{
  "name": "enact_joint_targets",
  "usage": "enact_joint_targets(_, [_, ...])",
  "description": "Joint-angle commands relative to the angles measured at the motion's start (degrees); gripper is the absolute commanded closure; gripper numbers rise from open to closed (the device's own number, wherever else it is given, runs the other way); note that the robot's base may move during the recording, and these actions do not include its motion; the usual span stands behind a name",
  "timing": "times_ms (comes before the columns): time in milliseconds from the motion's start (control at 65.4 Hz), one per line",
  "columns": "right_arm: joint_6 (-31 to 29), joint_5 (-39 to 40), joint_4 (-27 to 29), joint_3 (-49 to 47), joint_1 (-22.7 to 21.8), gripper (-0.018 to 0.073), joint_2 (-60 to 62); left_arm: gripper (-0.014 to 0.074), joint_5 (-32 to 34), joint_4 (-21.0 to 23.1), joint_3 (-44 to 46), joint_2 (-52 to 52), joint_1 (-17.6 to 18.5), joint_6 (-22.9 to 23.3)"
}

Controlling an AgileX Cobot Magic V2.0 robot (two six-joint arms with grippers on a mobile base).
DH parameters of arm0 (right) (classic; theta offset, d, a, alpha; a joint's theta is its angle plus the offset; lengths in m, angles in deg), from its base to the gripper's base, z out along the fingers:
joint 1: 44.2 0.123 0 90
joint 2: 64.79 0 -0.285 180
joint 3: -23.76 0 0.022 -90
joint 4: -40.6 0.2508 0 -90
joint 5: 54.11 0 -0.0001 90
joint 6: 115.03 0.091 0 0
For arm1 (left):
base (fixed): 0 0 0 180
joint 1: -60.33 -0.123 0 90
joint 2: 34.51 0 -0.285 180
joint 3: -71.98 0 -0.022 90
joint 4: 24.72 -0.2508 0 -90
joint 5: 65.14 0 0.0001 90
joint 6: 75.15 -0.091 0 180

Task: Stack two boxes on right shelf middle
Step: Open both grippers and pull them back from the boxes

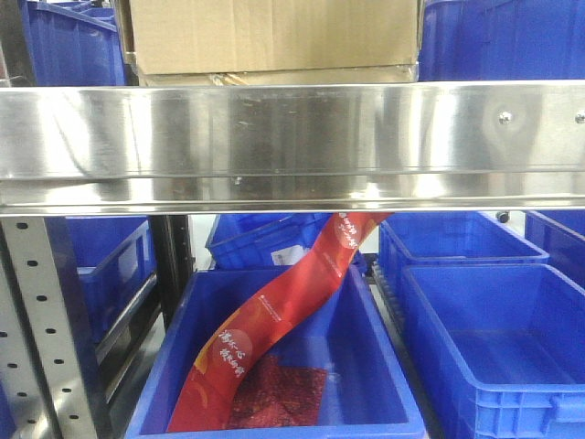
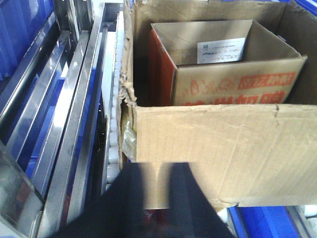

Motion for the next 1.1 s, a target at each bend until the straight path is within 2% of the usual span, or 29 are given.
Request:
enact_joint_targets(0, [-1.54,0.42,1.23,-0.35,-0.18,0.0722,0.87,0.0706,0.49,0.21,0.62,-0.33,0.08,-0.61])
enact_joint_targets(46, [-5.62,1.38,3.34,0.09,-0.18,0.0722,0.87,0.0706,0.49,2.1,0.62,-0.33,0.08,-3.85])
enact_joint_targets(107, [-10.92,4.47,7.37,1.93,-0.18,0.0722,1.41,0.0706,1.3,6.99,-0.25,-0.62,0.08,-9.74])
enact_joint_targets(138, [-12.24,6.91,8.55,3.21,-0.18,0.0722,2.1,0.0706,2.38,9.57,-1.25,-1.18,0.08,-12.65])
enact_joint_targets(183, [-12.75,10.7,9.01,5.86,-0.18,0.0722,3.44,0.0706,4.79,11.86,-3.07,-2.34,0.08,-14.68])
enact_joint_targets(260, [-12.75,17.23,9.01,11.32,-0.18,0.0722,6.12,0.0707,10.81,13.52,-8.75,-5.16,0.08,-14.68])
enact_joint_targets(382, [-12.75,27.74,9.01,21.66,-2.17,0.0722,11.9,0.0707,22.34,13.64,-21.68,-12.17,0.08,-14.68])
enact_joint_targets(535, [-12.63,36.26,9.01,33.15,-6.14,0.0722,19.71,0.0707,36.24,13.51,-38.34,-21.97,0.08,-14.68])
enact_joint_targets(611, [-12.73,37.03,8.44,38.44,-7.25,0.0722,23.87,0.0707,40.78,13.51,-46.46,-26.92,0.04,-14.68])
enact_joint_targets(718, [-12.73,37.03,5.83,45.33,-7.35,0.0722,30.57,0.0707,44.93,14.04,-56.78,-33.4,0.04,-14.68])
enact_joint_targets(856, [-12.73,36.4,5.83,52.33,-7.35,0.0722,39.21,0.0707,47.62,14.69,-66.7,-42.52,0.04,-14.68])
enact_joint_targets(1085, [-12.73,34.7,5.83,56.19,-7.35,0.0722,48.66,0.0707,46.58,14.69,-70.6,-53.46,0.04,-14.68])
